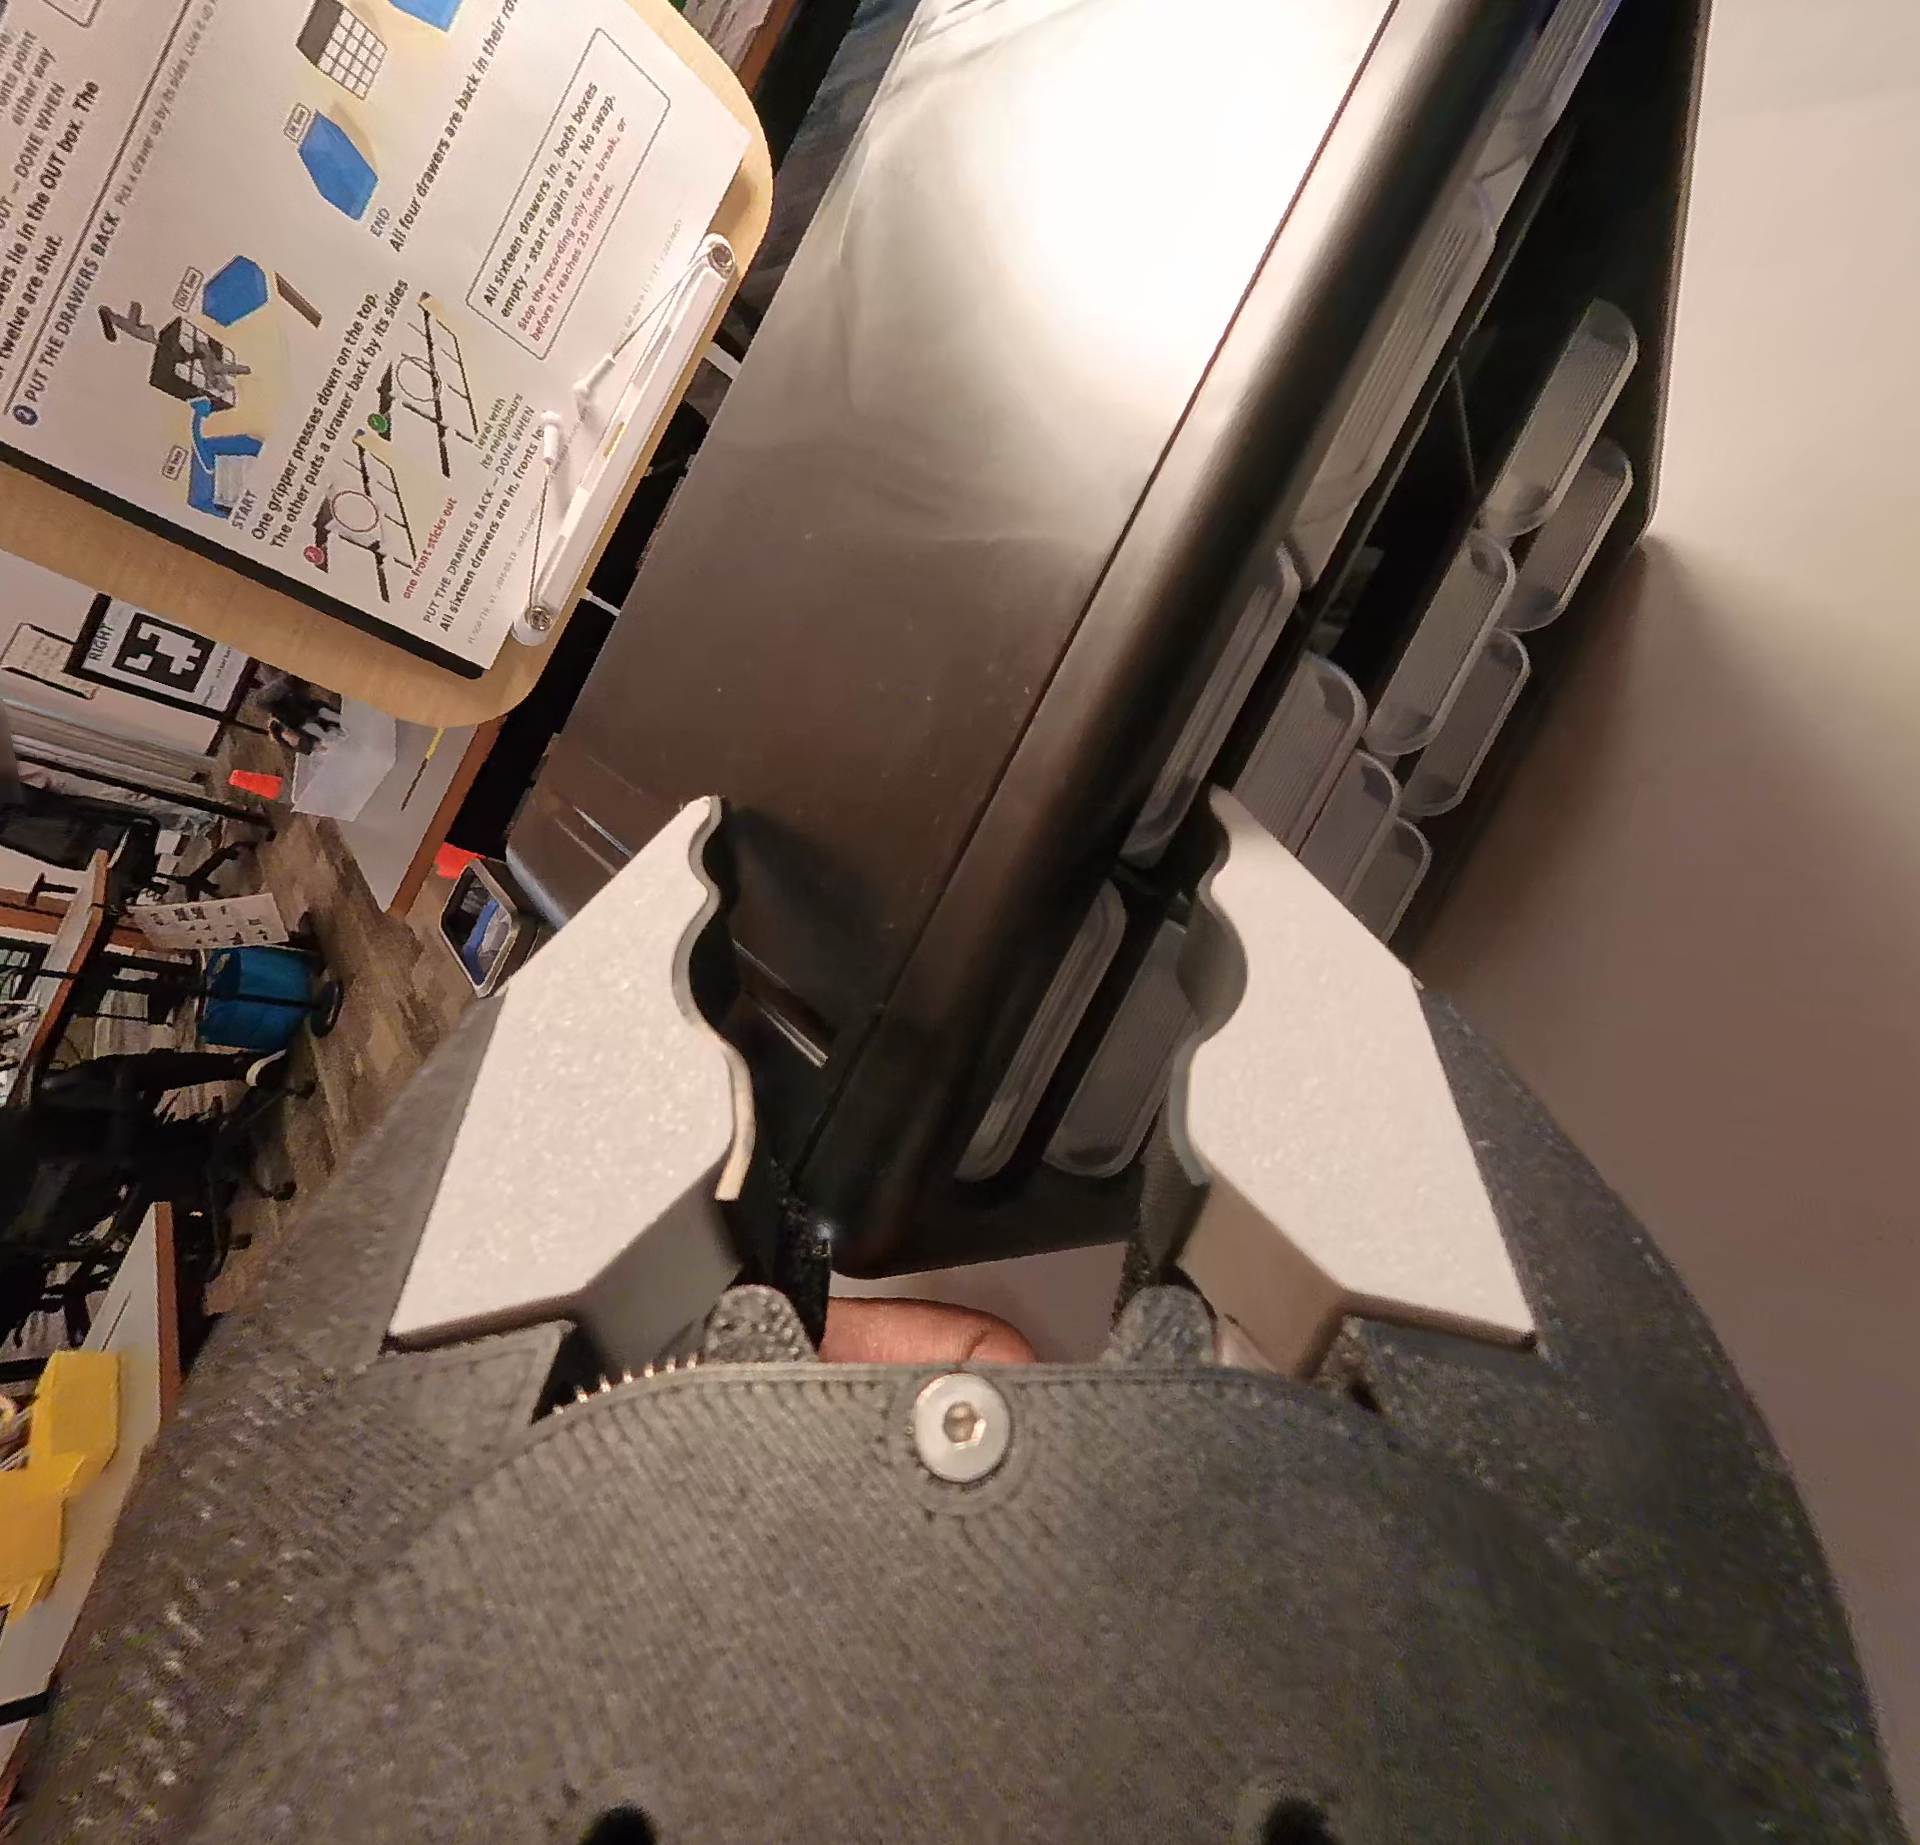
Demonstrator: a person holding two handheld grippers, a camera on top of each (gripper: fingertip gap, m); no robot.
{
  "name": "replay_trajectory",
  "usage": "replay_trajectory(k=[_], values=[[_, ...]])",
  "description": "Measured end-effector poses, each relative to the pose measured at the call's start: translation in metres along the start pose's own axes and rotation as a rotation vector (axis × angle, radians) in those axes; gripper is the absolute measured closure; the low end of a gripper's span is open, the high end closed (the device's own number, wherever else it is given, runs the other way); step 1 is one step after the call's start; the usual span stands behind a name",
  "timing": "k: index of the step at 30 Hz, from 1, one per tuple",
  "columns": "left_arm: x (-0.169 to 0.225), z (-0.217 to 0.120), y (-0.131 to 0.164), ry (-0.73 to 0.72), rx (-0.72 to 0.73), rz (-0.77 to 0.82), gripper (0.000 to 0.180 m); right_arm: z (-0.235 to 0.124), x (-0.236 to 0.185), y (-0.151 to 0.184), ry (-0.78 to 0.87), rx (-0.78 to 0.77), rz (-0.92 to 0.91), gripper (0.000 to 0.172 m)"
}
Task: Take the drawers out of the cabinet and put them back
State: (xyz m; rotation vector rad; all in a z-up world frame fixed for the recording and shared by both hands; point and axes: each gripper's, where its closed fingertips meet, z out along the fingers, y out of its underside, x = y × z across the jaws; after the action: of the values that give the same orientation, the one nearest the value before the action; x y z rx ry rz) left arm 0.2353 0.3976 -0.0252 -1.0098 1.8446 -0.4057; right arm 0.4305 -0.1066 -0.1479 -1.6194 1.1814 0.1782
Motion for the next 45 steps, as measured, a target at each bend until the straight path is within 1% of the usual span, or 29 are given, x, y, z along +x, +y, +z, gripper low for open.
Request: replay_trajectory(k=[1, 2, 4, 7, 12, 14, 16, 18, 20, 21, 23, 25, 28, 31, 32, 33, 35, 37, 39, 41, 43, 45], values=[[0.0, 0.0, 0.0, -0.001, -0.001, 0.002, 0.094, -0.001, 0.008, 0.0, 0.086, -0.044, -0.076, 0.146], [0.0, 0.0, 0.0, -0.001, -0.002, 0.003, 0.094, -0.001, 0.013, 0.001, 0.14, -0.092, -0.138, 0.145], [0.0, 0.0, 0.0, -0.002, -0.002, 0.004, 0.094, -0.003, 0.02, 0.0, 0.228, -0.164, -0.232, 0.136], [0.0, 0.0, 0.0, -0.002, -0.001, 0.005, 0.094, -0.013, 0.035, -0.015, 0.403, -0.207, -0.383, 0.132], [0.0, 0.0, 0.0, -0.001, -0.001, 0.006, 0.094, -0.019, 0.016, -0.042, 0.447, -0.179, -0.515, 0.129], [0.0, 0.0, 0.0, -0.001, -0.003, 0.007, 0.094, -0.003, -0.003, -0.041, 0.383, -0.214, -0.598, 0.129], [0.0, 0.001, 0.0, -0.002, -0.004, 0.008, 0.094, 0.021, -0.012, -0.022, 0.343, -0.354, -0.687, 0.124], [0.0, 0.001, 0.0, -0.004, -0.004, 0.008, 0.094, 0.042, -0.003, -0.006, 0.378, -0.504, -0.801, 0.119], [0.0, 0.0, 0.0, -0.007, -0.006, 0.009, 0.095, 0.059, 0.011, -0.002, 0.44, -0.601, -0.868, 0.117], [0.0, 0.0, 0.0, -0.008, -0.007, 0.011, 0.095, 0.066, 0.017, -0.001, 0.464, -0.635, -0.892, 0.12], [0.0, 0.0, 0.0, -0.009, -0.008, 0.012, 0.095, 0.077, 0.027, 0.0, 0.489, -0.695, -0.945, 0.142], [0.0, 0.001, 0.0, -0.007, -0.007, 0.012, 0.095, 0.085, 0.028, 0.0, 0.466, -0.725, -1.035, 0.166], [0.0, 0.001, 0.0, -0.004, -0.005, 0.013, 0.095, 0.093, 0.015, 0.006, 0.312, -0.763, -1.238, 0.167], [0.0, 0.001, 0.0, -0.001, -0.003, 0.014, 0.095, 0.095, 0.008, 0.013, 0.134, -0.815, -1.5, 0.167], [0.0, 0.001, 0.0, 0.0, -0.002, 0.013, 0.095, 0.095, 0.008, 0.012, 0.1, -0.828, -1.573, 0.166], [0.0, 0.001, 0.0, 0.0, -0.001, 0.012, 0.095, 0.097, 0.011, 0.006, 0.113, -0.837, -1.619, 0.167], [0.0, 0.001, 0.001, -0.001, -0.002, 0.01, 0.095, 0.102, 0.021, -0.014, 0.197, -0.839, -1.744, 0.164], [0.0, 0.001, 0.001, -0.002, -0.001, 0.009, 0.095, 0.105, 0.023, -0.027, 0.23, -0.822, -1.814, 0.155], [0.0, 0.001, 0.001, -0.003, -0.001, 0.008, 0.095, 0.108, 0.017, -0.036, 0.24, -0.767, -1.817, 0.146], [0.0, 0.001, 0.001, -0.002, -0.001, 0.008, 0.095, 0.105, 0.014, -0.045, 0.285, -0.727, -1.826, 0.133], [0.0, 0.001, 0.001, -0.001, 0.0, 0.008, 0.095, 0.1, 0.007, -0.048, 0.284, -0.677, -1.789, 0.132], [0.0, 0.001, 0.001, 0.0, 0.001, 0.008, 0.095, 0.093, -0.008, -0.055, 0.288, -0.588, -1.696, 0.132]])
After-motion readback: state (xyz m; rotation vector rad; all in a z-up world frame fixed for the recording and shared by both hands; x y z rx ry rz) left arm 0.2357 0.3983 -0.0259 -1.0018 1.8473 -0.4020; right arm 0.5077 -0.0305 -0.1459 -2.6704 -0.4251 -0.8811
